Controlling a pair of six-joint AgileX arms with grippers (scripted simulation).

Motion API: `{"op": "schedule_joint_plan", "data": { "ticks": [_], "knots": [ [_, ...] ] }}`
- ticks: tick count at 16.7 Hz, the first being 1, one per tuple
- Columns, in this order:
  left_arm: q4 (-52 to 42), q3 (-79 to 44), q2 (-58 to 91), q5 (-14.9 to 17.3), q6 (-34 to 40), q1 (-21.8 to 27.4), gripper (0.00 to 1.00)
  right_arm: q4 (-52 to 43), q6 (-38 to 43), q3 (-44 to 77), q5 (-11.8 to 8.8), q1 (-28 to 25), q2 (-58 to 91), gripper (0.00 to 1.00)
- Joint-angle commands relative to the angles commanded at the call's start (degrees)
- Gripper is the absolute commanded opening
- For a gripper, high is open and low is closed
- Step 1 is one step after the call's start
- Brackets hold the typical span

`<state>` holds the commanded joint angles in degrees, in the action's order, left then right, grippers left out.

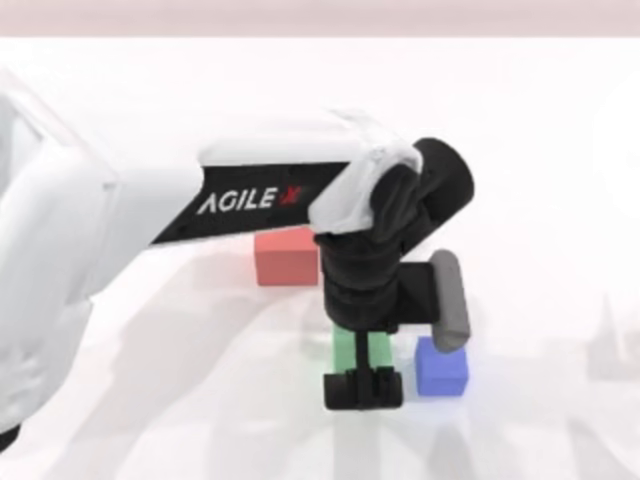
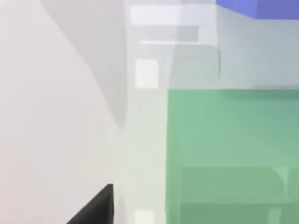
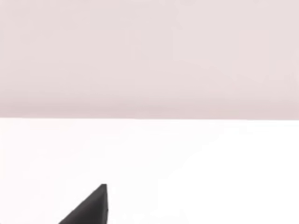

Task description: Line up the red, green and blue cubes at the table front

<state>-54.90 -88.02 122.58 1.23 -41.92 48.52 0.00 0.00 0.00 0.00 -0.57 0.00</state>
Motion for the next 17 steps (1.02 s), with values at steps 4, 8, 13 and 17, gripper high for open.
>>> {"op": "schedule_joint_plan", "data": {
  "ticks": [4,8,13,17],
  "knots": [
    [-4.21,-3.45,-1.06,0.00,-0.05,-0.33,1.00,0.00,0.00,0.00,0.00,0.00,0.00,1.00],
    [-12.75,-9.11,-3.25,-0.01,-0.09,-1.02,1.00,0.00,0.00,0.00,0.00,0.00,0.00,1.00],
    [-14.06,-10.15,-3.71,-0.03,-0.04,-0.92,1.00,0.00,0.00,0.00,0.00,0.00,0.00,1.00],
    [-14.81,-12.22,-2.34,-0.13,3.47,-1.59,1.00,0.00,0.00,0.00,0.00,0.00,0.00,1.00]
  ]
}}
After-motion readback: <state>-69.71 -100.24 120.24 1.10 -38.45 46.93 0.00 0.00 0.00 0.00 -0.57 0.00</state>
